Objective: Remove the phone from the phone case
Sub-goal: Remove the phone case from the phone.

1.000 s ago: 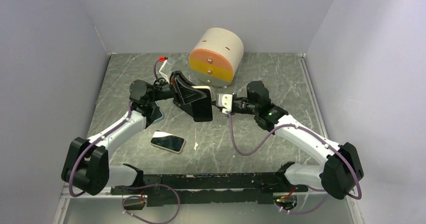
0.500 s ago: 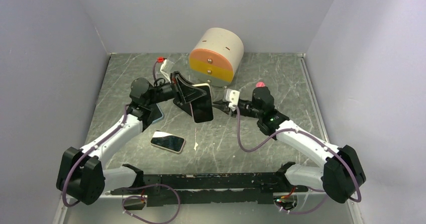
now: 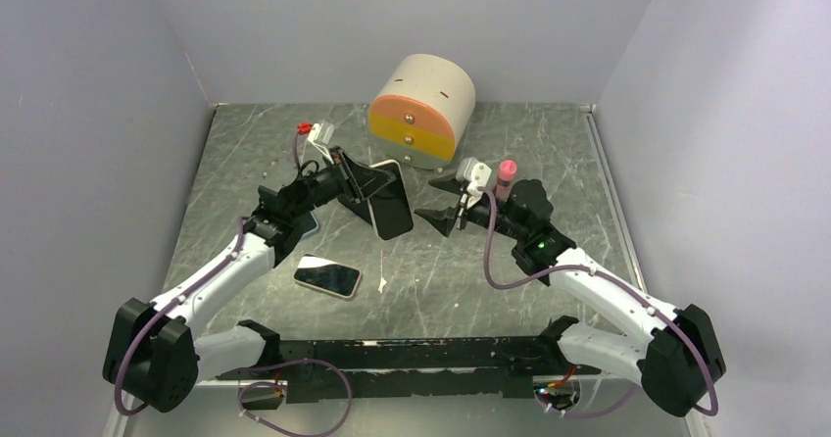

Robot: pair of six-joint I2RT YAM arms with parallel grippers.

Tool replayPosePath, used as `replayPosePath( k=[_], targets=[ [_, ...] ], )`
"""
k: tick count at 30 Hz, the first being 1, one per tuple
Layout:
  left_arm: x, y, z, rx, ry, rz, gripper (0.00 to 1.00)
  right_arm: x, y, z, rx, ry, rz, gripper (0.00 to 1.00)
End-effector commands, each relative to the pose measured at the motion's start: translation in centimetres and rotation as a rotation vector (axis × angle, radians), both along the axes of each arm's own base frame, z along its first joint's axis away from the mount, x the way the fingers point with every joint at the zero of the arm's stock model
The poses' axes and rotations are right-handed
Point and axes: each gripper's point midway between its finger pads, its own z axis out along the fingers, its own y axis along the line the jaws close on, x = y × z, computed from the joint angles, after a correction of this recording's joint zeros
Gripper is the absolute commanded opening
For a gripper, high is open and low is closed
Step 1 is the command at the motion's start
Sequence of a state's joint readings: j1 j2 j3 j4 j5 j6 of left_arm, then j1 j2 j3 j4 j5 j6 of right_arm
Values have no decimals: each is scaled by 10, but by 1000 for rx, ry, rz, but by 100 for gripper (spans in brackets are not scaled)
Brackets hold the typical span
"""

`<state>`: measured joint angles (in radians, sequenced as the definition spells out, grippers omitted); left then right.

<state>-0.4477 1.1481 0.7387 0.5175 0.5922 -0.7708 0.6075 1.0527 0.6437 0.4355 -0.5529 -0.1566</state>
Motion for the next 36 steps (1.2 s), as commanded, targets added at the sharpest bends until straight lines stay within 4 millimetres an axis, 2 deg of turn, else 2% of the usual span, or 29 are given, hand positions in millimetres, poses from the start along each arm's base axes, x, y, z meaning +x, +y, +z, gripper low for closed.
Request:
replayPosePath(
  k=[1,5,9,11,15,20,23,30,36],
  targets=[
    [20,18,22,-69,-11,181,2,-8,8,5,45,119,-38,71],
    [32,24,14,-97,78,250,2,-16,17,-14,2,128,-58,71],
    [40,26,-1,-92,193,291,2,-17,14,-33,-68,-50,-123,71],
    [40,27,-7,-95,224,299,2,-15,11,-34,-66,-73,-144,71],
    [38,36,-6,-135,221,314,2,-13,17,-23,-13,46,-145,73],
    [35,50,2,-204,194,330,2,-17,16,-5,204,264,-130,73],
    [31,51,8,-257,175,301,2,-20,17,1,293,386,-123,73],
    [21,44,14,-366,138,198,3,-13,20,-2,452,609,-109,72],
    [14,43,22,-397,81,164,2,-6,16,-4,527,688,-96,69]
  ],
)
